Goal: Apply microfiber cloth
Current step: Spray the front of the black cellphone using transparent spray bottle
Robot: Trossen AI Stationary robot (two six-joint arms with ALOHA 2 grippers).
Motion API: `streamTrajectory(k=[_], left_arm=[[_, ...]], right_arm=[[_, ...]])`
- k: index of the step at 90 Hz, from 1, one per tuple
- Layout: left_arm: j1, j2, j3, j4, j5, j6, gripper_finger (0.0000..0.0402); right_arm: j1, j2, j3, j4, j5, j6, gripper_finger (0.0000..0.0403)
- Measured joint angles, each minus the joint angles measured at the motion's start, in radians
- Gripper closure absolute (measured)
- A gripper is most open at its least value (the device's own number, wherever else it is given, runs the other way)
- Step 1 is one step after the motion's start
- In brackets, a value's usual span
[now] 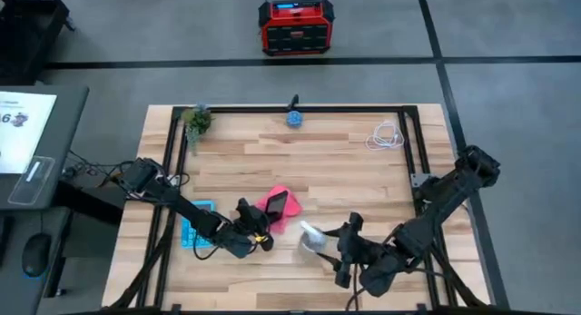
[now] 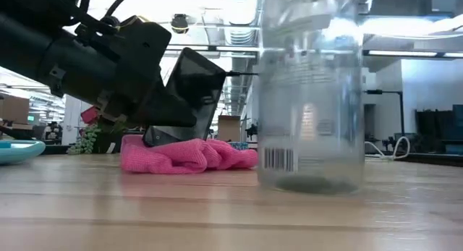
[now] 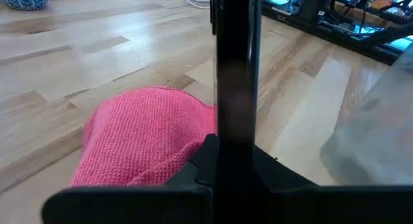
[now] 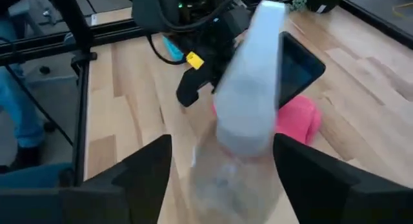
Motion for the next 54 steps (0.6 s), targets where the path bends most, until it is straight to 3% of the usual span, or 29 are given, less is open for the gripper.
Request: streamTrajectory(k=[24,44,54], left_arm=[[-0.014,0.000,0.000,0.000,0.000,-0.008,0.0393],[-0.017,0.000,0.000,0.000,0.000,-0.009,0.0393],[-0.017,0.000,0.000,0.000,0.000,-0.010,0.0393]], right_arm=[[0.007,-0.075,0.000,-0.091,-0.040,-0.041,0.0144],[0.006,-0.133,0.000,-0.167,-0.394,-0.321,0.0143],[0.002,-0.129,0.000,-0.197,-0.447,-0.422,0.0143]])
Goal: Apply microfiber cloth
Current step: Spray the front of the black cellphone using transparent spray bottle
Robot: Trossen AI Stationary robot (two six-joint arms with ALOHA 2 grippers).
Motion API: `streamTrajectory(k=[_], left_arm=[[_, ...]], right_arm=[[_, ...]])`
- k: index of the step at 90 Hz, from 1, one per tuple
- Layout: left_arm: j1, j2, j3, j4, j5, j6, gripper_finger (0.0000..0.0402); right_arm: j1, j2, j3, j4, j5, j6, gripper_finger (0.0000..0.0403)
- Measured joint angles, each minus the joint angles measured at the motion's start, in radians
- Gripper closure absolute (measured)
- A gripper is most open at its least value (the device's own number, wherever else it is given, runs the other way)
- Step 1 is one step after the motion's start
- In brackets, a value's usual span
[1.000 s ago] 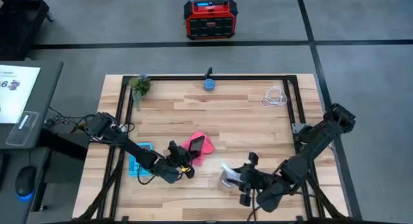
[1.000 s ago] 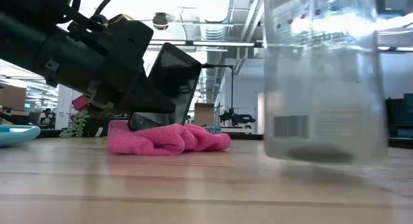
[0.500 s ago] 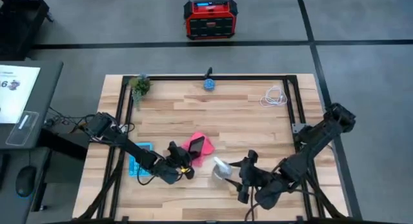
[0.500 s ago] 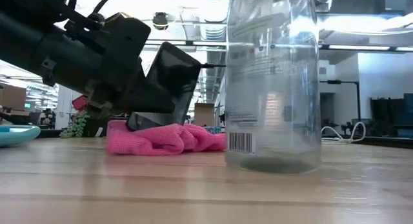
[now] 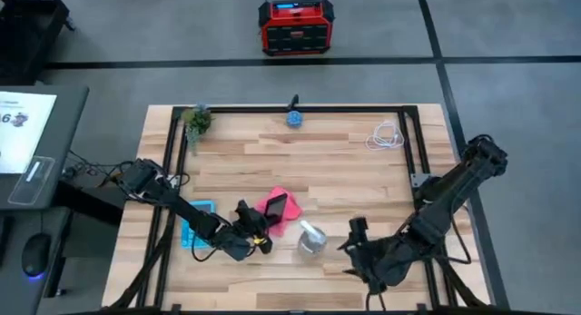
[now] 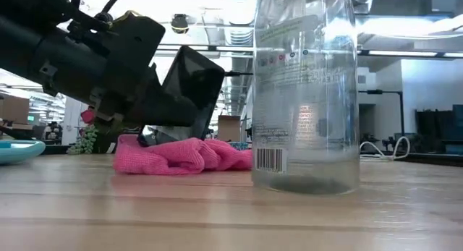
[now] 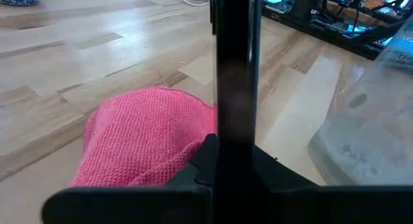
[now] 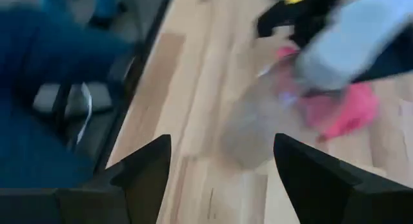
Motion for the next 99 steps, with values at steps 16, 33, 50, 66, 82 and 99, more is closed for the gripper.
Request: streamTrajectory(k=[16,33,50,66,82,99], left_arm=[[0.000,0.000,0.000,0.000,0.000,0.000,0.0393],[0.000,0.000,0.000,0.000,0.000,0.008,0.0393],[0.000,0.000,0.000,0.000,0.000,0.011,0.0393],[0.000,0.000,0.000,0.000,0.000,0.011,0.0393],[0.000,0.000,0.000,0.000,0.000,0.010,0.0393],[-0.001,0.000,0.000,0.000,0.010,0.011,0.0393]], right_arm=[[-0.048,-0.017,-0.002,-0.175,0.000,0.012,0.0143],[-0.125,-0.069,-0.084,-0.052,-0.042,-0.076,0.0143],[-0.219,-0.132,-0.192,0.158,-0.086,-0.232,0.0143],[-0.305,-0.135,-0.212,0.307,-0.183,-0.279,0.0143],[-0.365,-0.112,-0.212,0.327,-0.402,-0.378,0.0142],[-0.370,-0.082,-0.211,0.377,-0.452,-0.431,0.0142]])
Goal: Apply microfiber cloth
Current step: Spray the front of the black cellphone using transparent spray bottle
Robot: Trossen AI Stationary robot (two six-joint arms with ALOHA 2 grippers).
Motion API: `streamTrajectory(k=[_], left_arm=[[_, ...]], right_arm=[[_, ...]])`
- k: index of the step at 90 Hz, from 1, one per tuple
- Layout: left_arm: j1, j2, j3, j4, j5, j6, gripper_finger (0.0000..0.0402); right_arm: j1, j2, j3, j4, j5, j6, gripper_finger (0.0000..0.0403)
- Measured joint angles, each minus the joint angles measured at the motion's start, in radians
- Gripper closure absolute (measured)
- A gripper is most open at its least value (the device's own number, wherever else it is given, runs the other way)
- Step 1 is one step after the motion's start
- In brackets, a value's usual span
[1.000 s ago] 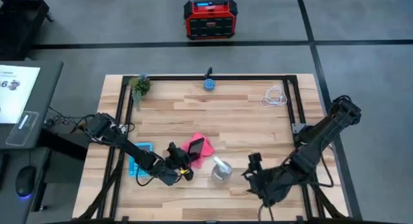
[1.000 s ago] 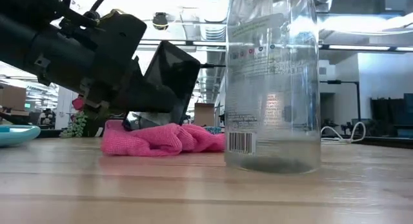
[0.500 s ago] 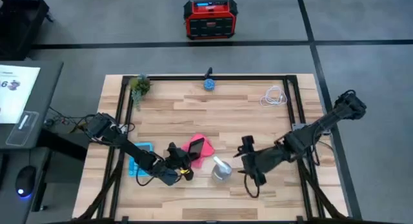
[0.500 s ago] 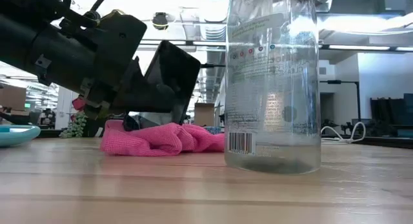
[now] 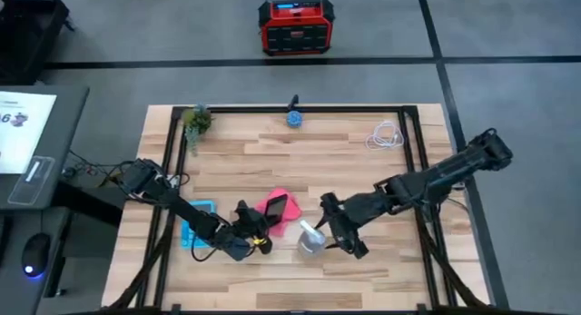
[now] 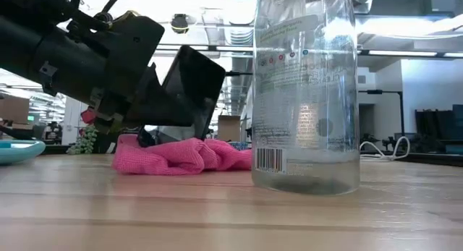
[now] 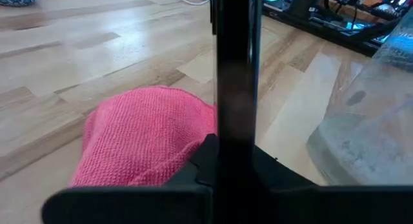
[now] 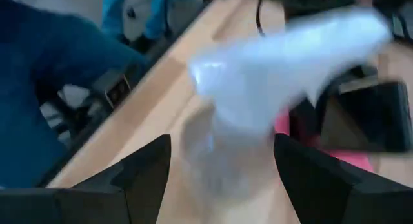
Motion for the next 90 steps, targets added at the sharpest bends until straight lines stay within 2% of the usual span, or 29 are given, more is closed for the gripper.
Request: streamTrajectory(k=[15,47,69,84,90], left_arm=[[0.000,0.000,0.000,0.000,0.003,0.004,0.0393],[0.000,0.000,0.000,0.011,0.006,0.029,0.0393],[0.000,0.000,0.000,0.031,0.016,0.054,0.0393],[-0.001,0.000,0.000,0.034,0.023,0.069,0.0393],[-0.001,0.000,0.000,0.034,0.023,0.070,0.0393]], right_arm=[[0.009,0.016,0.025,0.003,0.002,-0.058,0.0121],[-0.008,0.037,0.033,0.041,0.002,-0.114,0.0031],[-0.016,0.114,0.032,0.105,0.003,-0.172,0.0026],[-0.009,0.101,0.032,0.095,0.009,-0.132,0.0026],[-0.005,0.082,0.032,0.081,0.046,-0.114,0.0026]])
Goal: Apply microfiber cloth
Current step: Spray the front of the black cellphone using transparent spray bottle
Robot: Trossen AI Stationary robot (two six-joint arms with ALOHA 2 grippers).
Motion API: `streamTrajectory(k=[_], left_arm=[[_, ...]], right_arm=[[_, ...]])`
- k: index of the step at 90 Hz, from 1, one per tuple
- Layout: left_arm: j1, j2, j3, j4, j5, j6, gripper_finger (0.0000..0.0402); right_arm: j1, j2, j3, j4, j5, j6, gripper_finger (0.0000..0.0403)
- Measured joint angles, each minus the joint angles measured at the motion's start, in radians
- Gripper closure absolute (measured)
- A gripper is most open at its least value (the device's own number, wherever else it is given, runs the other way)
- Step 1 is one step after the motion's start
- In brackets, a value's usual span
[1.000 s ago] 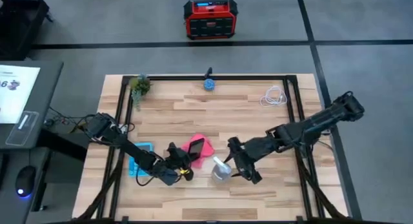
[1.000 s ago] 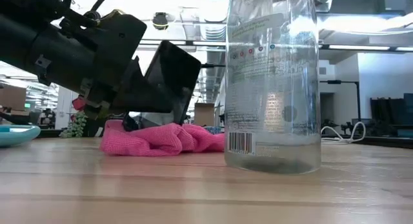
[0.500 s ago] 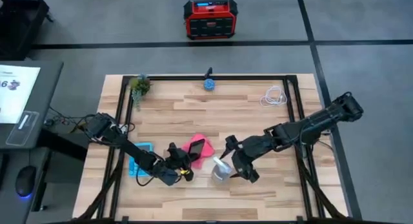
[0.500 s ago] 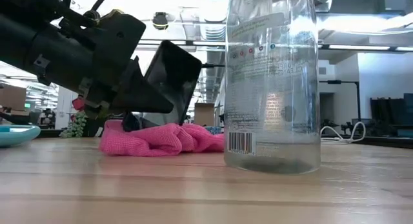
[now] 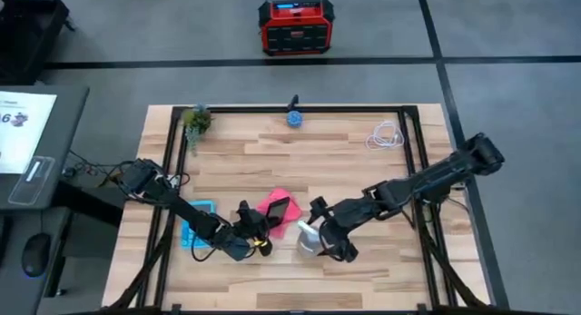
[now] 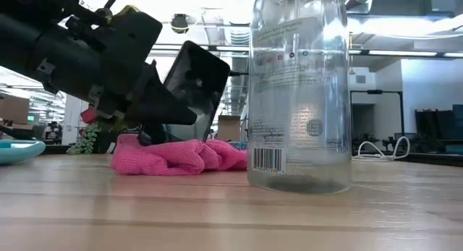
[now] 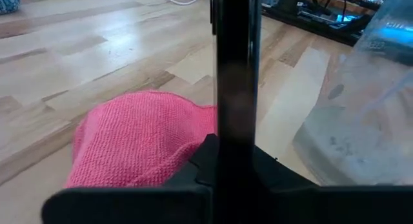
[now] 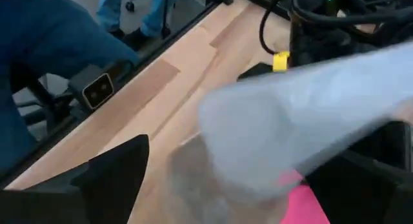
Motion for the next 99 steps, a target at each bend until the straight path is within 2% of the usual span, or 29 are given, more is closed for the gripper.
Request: streamTrajectory(k=[7,27,53,73,84,99], left_arm=[[0.000,0.000,0.000,0.000,0.003,0.001,0.0393],[0.000,0.000,0.000,0.001,0.005,0.009,0.0393],[0.000,0.000,0.000,0.001,0.007,0.008,0.0393],[-0.002,0.000,0.000,0.001,0.007,0.008,0.0393],[-0.002,0.000,0.000,0.000,0.007,0.012,0.0393],[-0.003,0.000,0.000,0.000,0.007,0.016,0.0393]], right_arm=[[-0.001,-0.025,0.000,-0.010,0.041,0.032,0.0026],[0.045,-0.044,0.000,-0.114,0.043,0.190,0.0026],[0.143,-0.042,0.008,-0.095,0.046,0.204,0.0034],[0.163,-0.042,0.063,-0.214,0.213,0.264,0.0035],[0.161,-0.036,0.057,-0.187,0.218,0.269,0.0035],[0.146,-0.031,-0.016,-0.014,0.187,0.206,0.0035]])
